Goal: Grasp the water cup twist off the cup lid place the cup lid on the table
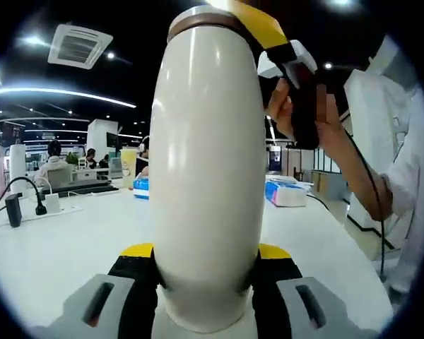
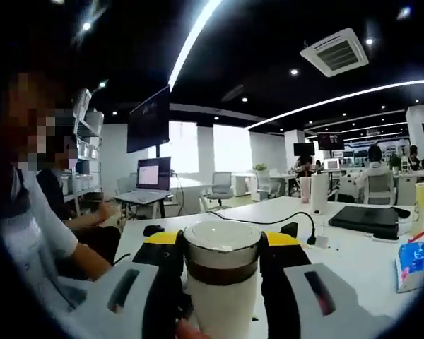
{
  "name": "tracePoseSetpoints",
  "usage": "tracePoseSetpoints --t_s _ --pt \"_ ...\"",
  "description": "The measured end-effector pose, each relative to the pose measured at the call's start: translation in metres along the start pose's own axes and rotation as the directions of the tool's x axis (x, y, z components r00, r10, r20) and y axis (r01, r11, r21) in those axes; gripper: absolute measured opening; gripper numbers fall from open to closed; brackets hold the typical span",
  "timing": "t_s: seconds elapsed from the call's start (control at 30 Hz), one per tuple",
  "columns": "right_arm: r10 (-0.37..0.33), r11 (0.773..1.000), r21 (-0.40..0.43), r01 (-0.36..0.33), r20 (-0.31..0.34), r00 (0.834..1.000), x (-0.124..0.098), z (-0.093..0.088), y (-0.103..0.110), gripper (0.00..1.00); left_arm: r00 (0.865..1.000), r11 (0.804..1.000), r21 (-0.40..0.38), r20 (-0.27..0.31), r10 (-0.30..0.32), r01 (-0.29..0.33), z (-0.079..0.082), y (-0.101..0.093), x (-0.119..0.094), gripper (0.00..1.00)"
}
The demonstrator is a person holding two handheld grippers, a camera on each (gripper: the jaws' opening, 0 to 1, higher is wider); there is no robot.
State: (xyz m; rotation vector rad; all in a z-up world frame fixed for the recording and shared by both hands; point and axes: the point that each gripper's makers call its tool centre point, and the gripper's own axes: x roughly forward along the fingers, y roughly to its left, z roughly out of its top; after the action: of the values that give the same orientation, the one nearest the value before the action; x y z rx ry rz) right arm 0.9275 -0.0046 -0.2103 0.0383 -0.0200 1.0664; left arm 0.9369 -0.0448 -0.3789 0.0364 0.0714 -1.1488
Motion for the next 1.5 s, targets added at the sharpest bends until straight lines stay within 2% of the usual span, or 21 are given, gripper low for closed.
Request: tracePoseSetpoints --t_s 0.17,0.27,0.4,0.5,0.73,0.93,1.0,1.07,1.13,1.23,1.3,1.33,1.4,1.43,1.5 --pt "0.104 0.995 0.002 -0.104 0.024 0.994 0.0 0.0 0.003 0.45 1.0 1.0 -0.001 0.0 0.001 -0.001 0.0 0.0 0.0 0.53" --pt "0.182 0.983 0.002 -0.182 0.027 0.983 -0.001 0.0 0.006 0.45 1.0 1.0 0.004 0.0 0.0 0.0 0.0 0.0 0.0 0.53" --pt "0.239 0.971 -0.002 -0.239 0.018 0.971 0.0 0.0 0.006 0.45 1.0 1.0 0.002 0.0 -0.001 0.001 0.0 0.0 -0.001 0.53" --pt "0.297 0.954 0.019 -0.298 0.022 0.955 0.0 0.0 0.006 0.45 1.0 1.0 0.002 0.0 -0.001 0.001 0.0 0.0 -0.001 0.53" --pt "0.335 0.942 0.024 -0.335 0.003 0.942 0.001 0.0 0.007 0.45 1.0 1.0 -0.007 0.0 -0.002 0.002 0.0 0.001 -0.001 0.53" --pt "0.31 0.951 0.019 -0.31 -0.014 0.95 0.001 -0.001 0.009 0.45 1.0 1.0 -0.006 -0.004 0.0 0.0 0.0 0.001 -0.001 0.52" --pt "0.288 0.958 0.014 -0.288 -0.031 0.957 0.002 -0.001 0.01 0.46 1.0 1.0 -0.006 -0.004 0.001 -0.001 0.0 0.001 -0.001 0.52" --pt "0.259 0.966 0.007 -0.259 -0.032 0.965 0.002 0.003 0.01 0.51 1.0 1.0 -0.003 -0.005 0.001 -0.001 0.0 0.001 -0.001 0.53" --pt "0.192 0.981 0.007 -0.192 -0.055 0.98 0.0 0.006 0.01 0.61 1.0 1.0 0.004 -0.006 0.002 -0.002 0.0 0.0 -0.001 0.53" --pt "0.1 0.994 -0.027 -0.103 -0.096 0.99 -0.003 0.007 0.012 0.62 1.0 1.0 0.005 -0.006 0.003 -0.003 0.0 0.0 -0.001 0.53" --pt "-0.009 1.0 -0.028 0.007 -0.082 0.997 -0.004 0.011 0.013 0.62 1.0 1.0 0.003 -0.007 0.003 -0.003 0.001 0.0 -0.001 0.53" --pt "-0.059 0.998 -0.021 0.058 -0.075 0.995 -0.004 0.011 0.012 0.62 1.0 1.0 0.004 -0.007 0.004 -0.004 0.001 0.0 -0.001 0.53" --pt "-0.164 0.985 -0.075 0.158 -0.084 0.983 -0.005 0.009 0.01 0.65 1.0 1.0 0.008 -0.007 0.004 -0.004 0.001 0.0 -0.002 0.53" --pt "-0.226 0.972 -0.088 0.219 -0.083 0.971 -0.007 0.009 0.008 0.67 1.0 1.0 0.009 -0.007 0.004 -0.004 0.001 0.0 -0.002 0.53" --pt "-0.353 0.928 -0.152 0.34 -0.062 0.934 -0.012 0.011 0.003 0.67 1.0 1.0 0.008 -0.007 0.004 -0.004 0.001 0.0 -0.002 0.53"
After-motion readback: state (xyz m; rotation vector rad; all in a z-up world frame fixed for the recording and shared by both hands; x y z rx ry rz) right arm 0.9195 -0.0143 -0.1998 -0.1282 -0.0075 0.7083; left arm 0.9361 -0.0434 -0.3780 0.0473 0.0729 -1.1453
